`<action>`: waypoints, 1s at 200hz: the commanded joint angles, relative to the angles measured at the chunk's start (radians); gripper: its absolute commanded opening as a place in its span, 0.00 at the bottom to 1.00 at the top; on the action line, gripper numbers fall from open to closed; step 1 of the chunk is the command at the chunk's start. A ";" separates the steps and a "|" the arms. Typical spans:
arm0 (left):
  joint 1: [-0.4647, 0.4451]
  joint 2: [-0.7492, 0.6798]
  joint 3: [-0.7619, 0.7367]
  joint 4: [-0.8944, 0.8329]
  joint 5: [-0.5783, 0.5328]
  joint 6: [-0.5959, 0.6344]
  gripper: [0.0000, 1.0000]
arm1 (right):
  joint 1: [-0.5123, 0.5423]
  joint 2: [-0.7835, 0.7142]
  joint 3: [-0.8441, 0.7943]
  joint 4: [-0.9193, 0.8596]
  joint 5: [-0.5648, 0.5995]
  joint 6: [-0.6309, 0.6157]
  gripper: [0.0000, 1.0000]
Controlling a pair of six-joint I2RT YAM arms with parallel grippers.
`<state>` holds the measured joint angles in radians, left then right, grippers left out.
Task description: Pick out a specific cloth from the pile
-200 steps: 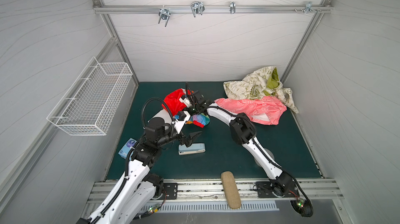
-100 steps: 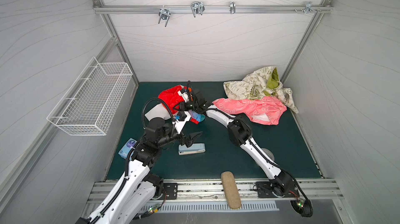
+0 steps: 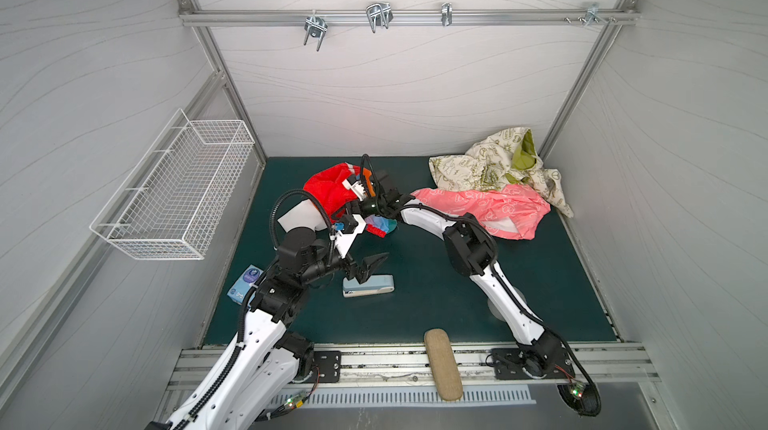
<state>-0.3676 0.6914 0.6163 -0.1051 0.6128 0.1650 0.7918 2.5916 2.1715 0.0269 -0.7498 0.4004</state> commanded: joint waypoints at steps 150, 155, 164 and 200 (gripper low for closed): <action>-0.241 0.058 0.040 -0.044 -0.714 0.005 0.99 | -0.289 -1.325 -1.129 -0.367 0.496 -0.260 0.99; -0.240 0.082 0.041 -0.041 -0.760 0.007 0.99 | -0.320 -1.360 -1.153 -0.367 0.494 -0.261 0.99; -0.236 0.126 0.044 -0.035 -0.831 0.008 0.99 | -0.376 -1.411 -1.195 -0.368 0.487 -0.258 0.99; -0.037 0.285 0.036 0.052 -0.799 -0.096 0.99 | -0.549 -1.515 -1.282 -0.375 0.433 -0.258 0.99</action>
<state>-0.5350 0.9142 0.6243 -0.1528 -0.1360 0.1520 0.3054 1.1114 0.9329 -0.3256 -0.2905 0.1642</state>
